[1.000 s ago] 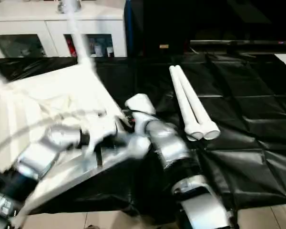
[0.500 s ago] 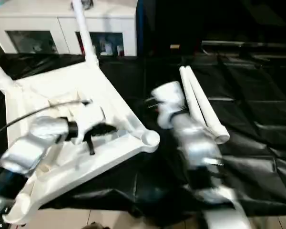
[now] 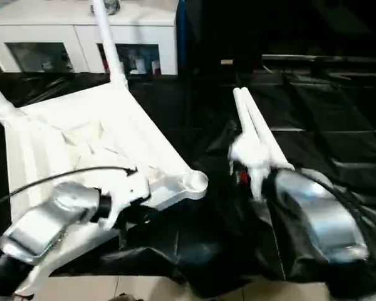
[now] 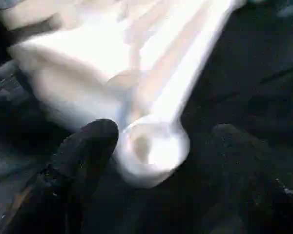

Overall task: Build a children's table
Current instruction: Rotate table base, then pick table leg

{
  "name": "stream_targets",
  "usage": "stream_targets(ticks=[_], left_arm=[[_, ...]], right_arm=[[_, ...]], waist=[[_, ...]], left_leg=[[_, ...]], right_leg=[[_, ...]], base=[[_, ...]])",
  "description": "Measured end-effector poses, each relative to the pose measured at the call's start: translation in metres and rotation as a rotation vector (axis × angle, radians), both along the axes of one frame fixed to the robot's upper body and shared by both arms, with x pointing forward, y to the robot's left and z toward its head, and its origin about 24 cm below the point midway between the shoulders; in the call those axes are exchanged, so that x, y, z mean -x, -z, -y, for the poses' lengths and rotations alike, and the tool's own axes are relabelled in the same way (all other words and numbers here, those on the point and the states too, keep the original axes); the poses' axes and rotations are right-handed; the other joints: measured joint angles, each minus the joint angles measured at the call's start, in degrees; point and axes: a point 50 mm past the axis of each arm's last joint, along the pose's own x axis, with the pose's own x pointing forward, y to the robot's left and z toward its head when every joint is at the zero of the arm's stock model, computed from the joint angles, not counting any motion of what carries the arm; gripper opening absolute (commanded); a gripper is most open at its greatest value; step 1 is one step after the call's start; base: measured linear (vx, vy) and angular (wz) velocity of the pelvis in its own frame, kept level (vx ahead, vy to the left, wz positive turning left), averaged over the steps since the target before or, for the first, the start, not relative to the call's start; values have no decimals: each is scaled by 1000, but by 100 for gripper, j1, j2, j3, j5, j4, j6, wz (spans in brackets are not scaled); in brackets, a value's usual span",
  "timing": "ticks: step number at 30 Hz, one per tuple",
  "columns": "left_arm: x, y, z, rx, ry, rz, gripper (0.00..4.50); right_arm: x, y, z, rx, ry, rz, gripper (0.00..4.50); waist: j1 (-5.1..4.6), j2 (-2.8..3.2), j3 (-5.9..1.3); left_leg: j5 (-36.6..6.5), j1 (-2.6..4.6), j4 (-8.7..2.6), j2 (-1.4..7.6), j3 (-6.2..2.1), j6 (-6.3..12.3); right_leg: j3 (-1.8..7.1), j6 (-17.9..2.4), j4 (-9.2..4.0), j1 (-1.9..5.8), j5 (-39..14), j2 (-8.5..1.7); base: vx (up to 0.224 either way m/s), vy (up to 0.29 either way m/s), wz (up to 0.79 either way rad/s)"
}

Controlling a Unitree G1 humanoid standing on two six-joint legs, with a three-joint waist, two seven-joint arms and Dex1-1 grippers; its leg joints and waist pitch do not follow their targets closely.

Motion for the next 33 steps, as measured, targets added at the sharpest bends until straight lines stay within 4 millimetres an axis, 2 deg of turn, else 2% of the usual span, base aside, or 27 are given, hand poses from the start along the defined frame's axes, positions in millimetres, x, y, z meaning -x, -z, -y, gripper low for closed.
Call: stream_targets(ticks=[3,6,10,15,18,19,21,23,24,25,27,29,33], left_arm=[[-11,-1,-4,-71,-65,60,6],[-19,-2,-16,-155,-126,111,6],[-22,-3,-24,-220,-150,154,6],[-17,-10,-28,-236,-145,168,6],[-11,-23,-19,-134,-118,173,6],[-9,-28,-15,-70,-130,157,0],[-7,-40,-7,55,-172,155,0],[-8,-59,1,175,-207,199,0],[-9,-65,0,213,-239,212,34],[-13,-71,-3,265,-301,221,34],[-17,-77,-6,311,-356,231,34],[-21,-84,-7,353,-405,254,70],[-22,-87,-1,376,-417,268,100]], right_arm=[[11,2,1,36,-49,-45,383],[12,4,3,46,-40,-58,383],[11,3,3,50,-31,-54,383],[11,1,2,36,-21,-41,383],[7,-3,1,-3,17,-9,383],[3,-6,0,-30,49,15,409],[-14,-16,0,-115,182,76,416],[-32,-28,9,-169,350,131,429],[-36,-30,14,-175,415,144,448],[-45,-30,20,-189,520,146,448],[-53,-25,28,-177,633,134,448],[-65,-15,35,-165,763,94,450],[-88,-1,37,-129,912,14,450]], waist=[[-19,-2,-1],[-54,9,-8],[-30,9,-8],[-13,-1,-4],[23,-1,-5],[42,-1,-4],[41,0,-4],[34,-3,-5],[40,-3,-7],[33,-5,-7],[28,-5,-7],[2,-5,-7],[-31,0,-7]], left_leg=[[0,3,3,1,-2,0],[0,-5,2,1,-9,0],[0,7,4,1,-22,0],[-2,-4,4,1,-23,0],[-8,-7,3,0,-22,-1],[-8,-8,1,0,-22,-1],[-7,-10,4,0,-20,-1],[-6,-8,9,0,-20,-2],[-6,-1,9,0,-20,-2],[-6,3,11,0,-19,-2],[-5,0,13,0,-19,-2],[-5,-9,15,0,-19,-2],[-6,-12,12,-1,-17,-2]], right_leg=[[-2,0,1,3,0,0],[-15,0,1,-1,0,0],[-28,0,0,-7,0,0],[-26,-1,-1,-8,1,-1],[-25,-2,1,-8,1,-2],[-25,-4,2,-9,2,-2],[-24,-8,7,-13,5,-3],[-24,-13,9,-11,8,-2],[-25,-13,9,-4,8,-2],[-26,-13,9,0,8,-2],[-26,-12,8,-1,8,-3],[-26,-12,7,-7,8,-3],[-24,-12,9,-14,10,-4]], base=[[0,0,0],[0,0,0],[0,0,0],[0,0,0],[0,0,0],[0,0,0],[0,0,0],[0,0,0],[0,0,0],[0,0,0],[0,0,0],[0,0,0],[0,0,0]])
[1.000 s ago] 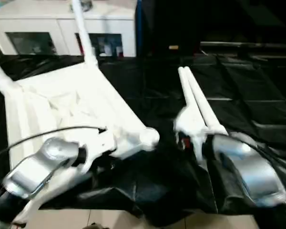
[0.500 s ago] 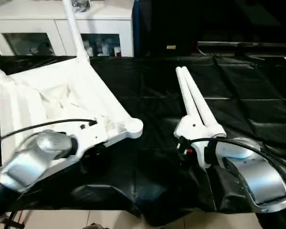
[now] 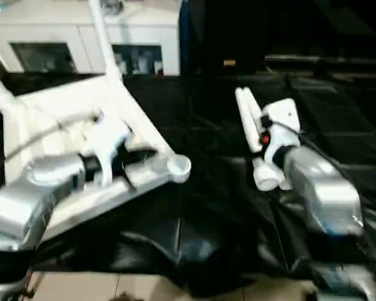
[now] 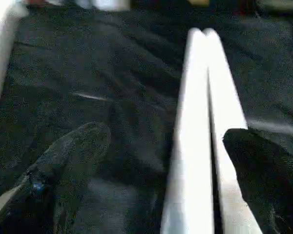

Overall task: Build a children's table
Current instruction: Pick table leg

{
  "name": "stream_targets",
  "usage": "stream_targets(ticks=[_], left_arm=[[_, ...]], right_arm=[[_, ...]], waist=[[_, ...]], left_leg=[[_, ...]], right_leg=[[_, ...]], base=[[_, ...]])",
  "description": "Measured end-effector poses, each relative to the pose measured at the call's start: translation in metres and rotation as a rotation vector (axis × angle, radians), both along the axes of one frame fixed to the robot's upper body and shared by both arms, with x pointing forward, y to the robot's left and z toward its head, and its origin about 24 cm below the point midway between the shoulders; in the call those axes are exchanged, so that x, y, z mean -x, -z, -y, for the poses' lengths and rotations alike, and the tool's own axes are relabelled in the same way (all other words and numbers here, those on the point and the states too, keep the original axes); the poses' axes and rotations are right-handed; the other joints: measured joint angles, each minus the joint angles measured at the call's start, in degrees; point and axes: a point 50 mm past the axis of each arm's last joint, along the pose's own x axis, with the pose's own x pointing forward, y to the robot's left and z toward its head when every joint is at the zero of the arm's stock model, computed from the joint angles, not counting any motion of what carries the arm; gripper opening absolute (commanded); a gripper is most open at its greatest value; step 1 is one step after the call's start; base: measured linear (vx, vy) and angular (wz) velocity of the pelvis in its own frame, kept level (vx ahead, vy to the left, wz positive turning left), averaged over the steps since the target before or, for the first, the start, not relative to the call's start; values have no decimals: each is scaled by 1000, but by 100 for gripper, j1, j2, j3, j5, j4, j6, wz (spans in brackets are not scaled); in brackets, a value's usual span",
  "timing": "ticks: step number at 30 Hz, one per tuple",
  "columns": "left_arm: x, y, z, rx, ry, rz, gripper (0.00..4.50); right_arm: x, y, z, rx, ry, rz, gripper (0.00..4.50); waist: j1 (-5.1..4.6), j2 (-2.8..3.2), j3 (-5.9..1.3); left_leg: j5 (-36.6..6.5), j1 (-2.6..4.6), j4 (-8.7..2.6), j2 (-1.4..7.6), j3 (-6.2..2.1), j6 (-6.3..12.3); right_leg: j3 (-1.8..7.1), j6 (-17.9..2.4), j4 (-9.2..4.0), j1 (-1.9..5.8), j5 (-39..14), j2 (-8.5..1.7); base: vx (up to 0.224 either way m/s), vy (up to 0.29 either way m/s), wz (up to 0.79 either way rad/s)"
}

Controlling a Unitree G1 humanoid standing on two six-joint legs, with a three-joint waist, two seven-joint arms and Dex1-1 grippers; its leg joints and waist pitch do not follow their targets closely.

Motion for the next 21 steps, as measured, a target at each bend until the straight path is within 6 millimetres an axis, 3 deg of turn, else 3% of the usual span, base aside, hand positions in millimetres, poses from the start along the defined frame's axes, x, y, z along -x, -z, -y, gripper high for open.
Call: stream_targets(ticks=[9,17,21], left_arm=[[8,5,1,-30,7,-35,184],[16,9,-3,-60,2,-50,247],[17,13,-5,-83,0,-62,274]], right_arm=[[-31,14,-6,2,79,-129,450],[-43,9,-11,60,82,-156,450],[-46,7,-11,57,82,-168,450]], waist=[[40,-18,10],[49,-111,63],[37,-130,73]], left_leg=[[-1,-19,-8,2,0,-2],[0,-17,16,3,1,-2],[0,-17,19,3,1,-2]], right_leg=[[-5,-35,9,-19,20,-1],[-1,-10,34,-22,5,-2],[2,-11,39,-21,6,-2]], base=[[0,0,0],[0,0,0],[0,0,0]])
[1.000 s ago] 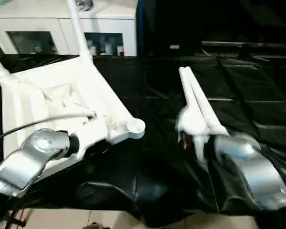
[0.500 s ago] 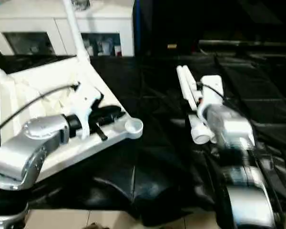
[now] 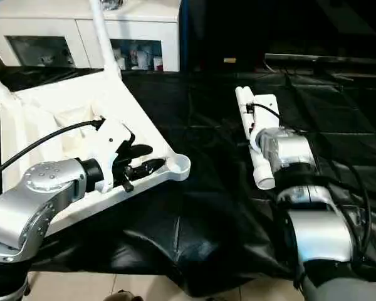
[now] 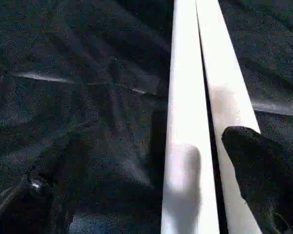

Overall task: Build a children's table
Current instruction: Pick table leg

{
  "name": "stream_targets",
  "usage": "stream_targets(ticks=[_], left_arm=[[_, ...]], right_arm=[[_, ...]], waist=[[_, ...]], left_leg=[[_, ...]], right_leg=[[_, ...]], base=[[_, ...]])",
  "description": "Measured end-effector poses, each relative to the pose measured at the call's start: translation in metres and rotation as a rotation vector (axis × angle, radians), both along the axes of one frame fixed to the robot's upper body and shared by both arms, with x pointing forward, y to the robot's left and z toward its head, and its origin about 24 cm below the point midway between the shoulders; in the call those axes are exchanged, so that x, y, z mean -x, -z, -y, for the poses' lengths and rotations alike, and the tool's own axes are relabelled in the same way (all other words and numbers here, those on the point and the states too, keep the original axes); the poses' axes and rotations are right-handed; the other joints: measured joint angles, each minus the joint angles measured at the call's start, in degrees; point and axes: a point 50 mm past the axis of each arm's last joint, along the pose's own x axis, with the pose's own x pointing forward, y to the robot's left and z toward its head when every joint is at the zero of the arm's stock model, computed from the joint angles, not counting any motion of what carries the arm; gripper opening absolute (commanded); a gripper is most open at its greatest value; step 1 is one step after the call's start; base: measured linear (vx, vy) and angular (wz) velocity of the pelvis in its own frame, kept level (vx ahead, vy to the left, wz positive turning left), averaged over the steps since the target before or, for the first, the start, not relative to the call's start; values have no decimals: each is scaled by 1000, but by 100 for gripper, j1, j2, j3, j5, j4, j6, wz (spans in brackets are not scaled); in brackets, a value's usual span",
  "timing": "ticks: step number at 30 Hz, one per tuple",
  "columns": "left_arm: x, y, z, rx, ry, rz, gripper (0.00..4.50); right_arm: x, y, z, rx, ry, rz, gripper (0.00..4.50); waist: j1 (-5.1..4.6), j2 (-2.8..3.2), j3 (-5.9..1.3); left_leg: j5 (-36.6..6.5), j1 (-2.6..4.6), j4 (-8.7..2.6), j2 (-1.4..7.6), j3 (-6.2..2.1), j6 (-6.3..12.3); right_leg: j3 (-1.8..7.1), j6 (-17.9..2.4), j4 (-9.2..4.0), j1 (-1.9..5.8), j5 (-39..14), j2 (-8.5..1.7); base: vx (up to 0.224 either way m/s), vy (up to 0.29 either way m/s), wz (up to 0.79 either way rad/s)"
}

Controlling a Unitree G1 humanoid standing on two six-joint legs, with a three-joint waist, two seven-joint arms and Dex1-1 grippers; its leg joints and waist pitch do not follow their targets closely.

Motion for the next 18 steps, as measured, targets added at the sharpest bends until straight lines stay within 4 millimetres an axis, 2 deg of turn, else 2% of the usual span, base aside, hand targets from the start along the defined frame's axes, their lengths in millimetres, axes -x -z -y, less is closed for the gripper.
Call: stream_targets(ticks=[3,13,18], left_arm=[[2,3,1,-18,15,-7,293],[8,2,5,-62,75,10,293],[9,3,5,-64,76,7,293]], right_arm=[[-1,0,2,1,9,-23,450],[9,22,6,-38,6,-167,450],[12,26,9,-43,11,-193,450]], waist=[[3,-5,3],[-10,-11,2],[-12,-11,2]], left_leg=[[0,0,0,0,0,0],[1,-1,35,2,0,-1],[2,-2,42,2,0,-2]], right_leg=[[0,-2,9,-3,0,0],[7,0,59,-14,-4,-3],[9,-3,61,-14,-2,-3]], base=[[0,0,0],[0,0,0],[0,0,0]])
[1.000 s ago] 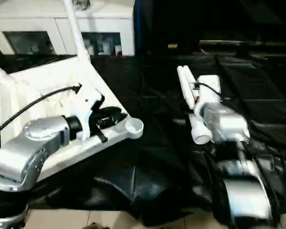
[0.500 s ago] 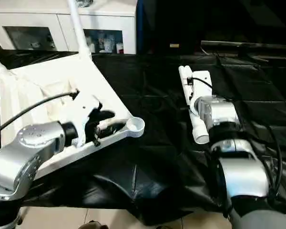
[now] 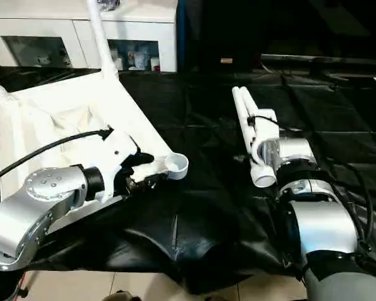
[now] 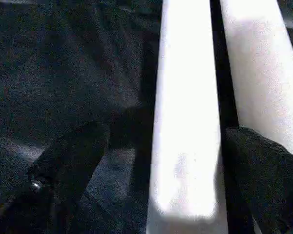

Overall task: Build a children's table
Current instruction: Pick table leg

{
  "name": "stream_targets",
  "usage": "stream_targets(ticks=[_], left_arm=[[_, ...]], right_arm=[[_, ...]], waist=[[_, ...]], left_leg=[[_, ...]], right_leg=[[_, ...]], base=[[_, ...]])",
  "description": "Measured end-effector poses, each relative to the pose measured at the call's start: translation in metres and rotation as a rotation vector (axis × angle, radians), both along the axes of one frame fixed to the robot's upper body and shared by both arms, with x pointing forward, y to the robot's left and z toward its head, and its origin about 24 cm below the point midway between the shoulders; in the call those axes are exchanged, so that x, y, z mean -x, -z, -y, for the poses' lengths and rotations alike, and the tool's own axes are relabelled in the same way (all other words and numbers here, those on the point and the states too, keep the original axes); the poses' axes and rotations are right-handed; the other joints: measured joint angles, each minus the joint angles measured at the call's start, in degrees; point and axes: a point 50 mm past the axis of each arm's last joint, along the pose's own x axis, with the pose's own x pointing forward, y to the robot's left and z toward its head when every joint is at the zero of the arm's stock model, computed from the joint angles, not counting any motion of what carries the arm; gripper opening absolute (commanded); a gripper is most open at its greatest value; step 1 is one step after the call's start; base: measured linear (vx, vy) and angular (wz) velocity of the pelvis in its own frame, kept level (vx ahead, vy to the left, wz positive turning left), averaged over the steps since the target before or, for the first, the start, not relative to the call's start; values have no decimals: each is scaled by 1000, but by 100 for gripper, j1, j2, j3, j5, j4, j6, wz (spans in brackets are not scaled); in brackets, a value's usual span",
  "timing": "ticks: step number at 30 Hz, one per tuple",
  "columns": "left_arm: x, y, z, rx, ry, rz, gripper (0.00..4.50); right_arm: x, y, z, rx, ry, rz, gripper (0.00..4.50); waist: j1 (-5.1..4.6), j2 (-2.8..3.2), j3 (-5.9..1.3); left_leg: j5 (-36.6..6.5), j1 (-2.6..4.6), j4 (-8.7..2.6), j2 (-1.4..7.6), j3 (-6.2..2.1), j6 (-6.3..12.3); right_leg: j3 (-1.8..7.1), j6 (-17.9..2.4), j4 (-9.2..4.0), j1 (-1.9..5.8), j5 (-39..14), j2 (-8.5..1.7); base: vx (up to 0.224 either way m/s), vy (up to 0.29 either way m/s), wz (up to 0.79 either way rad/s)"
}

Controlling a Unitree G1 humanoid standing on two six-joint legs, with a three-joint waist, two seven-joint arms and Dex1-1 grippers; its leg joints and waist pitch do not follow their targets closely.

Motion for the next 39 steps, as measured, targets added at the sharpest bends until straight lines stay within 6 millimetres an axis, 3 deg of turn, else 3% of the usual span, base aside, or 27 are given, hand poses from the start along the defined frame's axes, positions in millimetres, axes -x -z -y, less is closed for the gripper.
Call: stream_targets(ticks=[14,15,17,19,23,24,39], left_arm=[[0,-2,2,3,19,10,293],[0,-2,3,4,20,10,297],[0,-2,4,3,24,10,297],[0,-2,5,4,31,17,297],[-3,-7,7,3,40,39,297],[-4,-8,7,3,41,43,297],[-19,-5,15,26,31,80,297]], right_arm=[[3,2,-10,-106,-46,-83,450],[4,3,-11,-109,-47,-93,424],[5,4,-11,-114,-50,-104,424],[5,4,-12,-119,-55,-110,389],[6,6,-12,-114,-62,-122,372],[6,6,-12,-117,-64,-123,344],[7,5,-1,-146,10,-113,219]], waist=[[5,-1,0],[4,-1,0],[7,-3,0],[7,-10,2],[7,-31,2],[7,-33,1],[-4,-41,3]], left_leg=[[0,-1,-1,1,0,0],[0,-1,-1,1,0,0],[0,-2,-1,1,0,0],[0,-1,-1,1,0,0],[0,-1,0,1,0,0],[0,-1,1,1,0,0],[0,-4,3,1,0,-1]], right_leg=[[0,-1,2,0,0,0],[0,-1,1,0,0,0],[0,-1,1,0,0,0],[0,-1,1,0,0,0],[0,-1,3,0,0,0],[0,-1,2,0,0,0],[0,-2,4,-1,1,-1]], base=[[0,0,0],[0,0,0],[0,0,0],[0,0,0],[0,0,0],[0,0,0],[0,0,0]])
